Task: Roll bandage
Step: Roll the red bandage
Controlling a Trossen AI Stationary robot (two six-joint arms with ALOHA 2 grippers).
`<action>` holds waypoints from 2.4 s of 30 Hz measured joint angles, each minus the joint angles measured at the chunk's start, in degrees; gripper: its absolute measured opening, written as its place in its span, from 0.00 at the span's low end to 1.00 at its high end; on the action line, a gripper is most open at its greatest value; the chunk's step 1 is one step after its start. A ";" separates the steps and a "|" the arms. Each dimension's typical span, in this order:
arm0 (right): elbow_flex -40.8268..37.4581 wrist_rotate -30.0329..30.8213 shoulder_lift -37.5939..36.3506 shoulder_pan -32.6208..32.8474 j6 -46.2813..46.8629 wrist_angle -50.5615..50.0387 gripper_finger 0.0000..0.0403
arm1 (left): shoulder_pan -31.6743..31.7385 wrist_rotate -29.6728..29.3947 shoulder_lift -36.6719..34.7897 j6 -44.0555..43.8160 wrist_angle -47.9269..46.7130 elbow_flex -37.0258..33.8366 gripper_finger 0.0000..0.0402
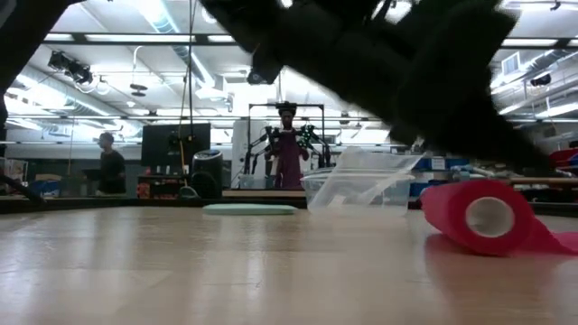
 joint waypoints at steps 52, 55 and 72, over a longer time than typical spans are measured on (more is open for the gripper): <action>-20.63 -20.91 9.88 -8.48 11.75 14.83 0.05 | -19.02 -23.40 -7.56 -28.15 17.60 -19.77 0.18; -20.63 -22.48 9.88 -10.73 6.95 18.29 0.05 | -19.17 -26.97 -7.61 -29.45 16.78 -18.78 0.18; -20.52 -29.65 13.62 -20.99 -3.86 21.80 0.02 | -20.00 -42.42 -7.71 -43.61 -18.19 -11.92 0.18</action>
